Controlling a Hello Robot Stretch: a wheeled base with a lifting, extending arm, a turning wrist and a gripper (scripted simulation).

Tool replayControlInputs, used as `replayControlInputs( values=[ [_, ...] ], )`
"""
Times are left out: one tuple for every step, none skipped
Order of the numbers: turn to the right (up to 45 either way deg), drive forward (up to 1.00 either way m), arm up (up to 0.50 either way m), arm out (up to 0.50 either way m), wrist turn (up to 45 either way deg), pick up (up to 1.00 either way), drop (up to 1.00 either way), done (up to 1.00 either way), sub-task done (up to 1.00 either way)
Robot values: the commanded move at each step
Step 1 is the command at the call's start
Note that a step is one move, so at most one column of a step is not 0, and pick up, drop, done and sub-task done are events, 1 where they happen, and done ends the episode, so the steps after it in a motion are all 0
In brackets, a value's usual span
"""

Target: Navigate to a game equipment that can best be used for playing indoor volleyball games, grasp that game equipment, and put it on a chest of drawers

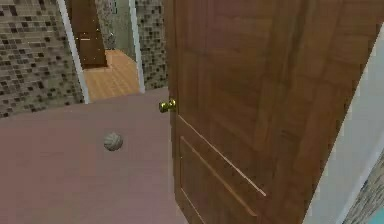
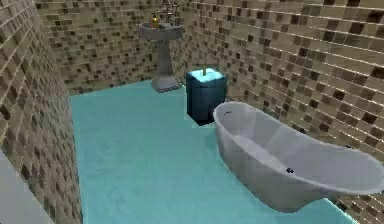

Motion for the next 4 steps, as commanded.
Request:
replayControlInputs(
  values=[
    [-30.0, 0.00, 0.00, 0.00, 0.0, 0.00, 0.00, 0.00, 0.00],
    [0.0, 1.00, 0.00, 0.00, 0.0, 0.00, 0.00, 0.00, 0.00],
    [0.0, 0.20, 0.00, 0.00, 0.0, 0.00, 0.00, 0.00, 0.00],
    [-45.0, 0.00, 0.00, 0.00, 0.0, 0.00, 0.00, 0.00, 0.00]
  ],
)
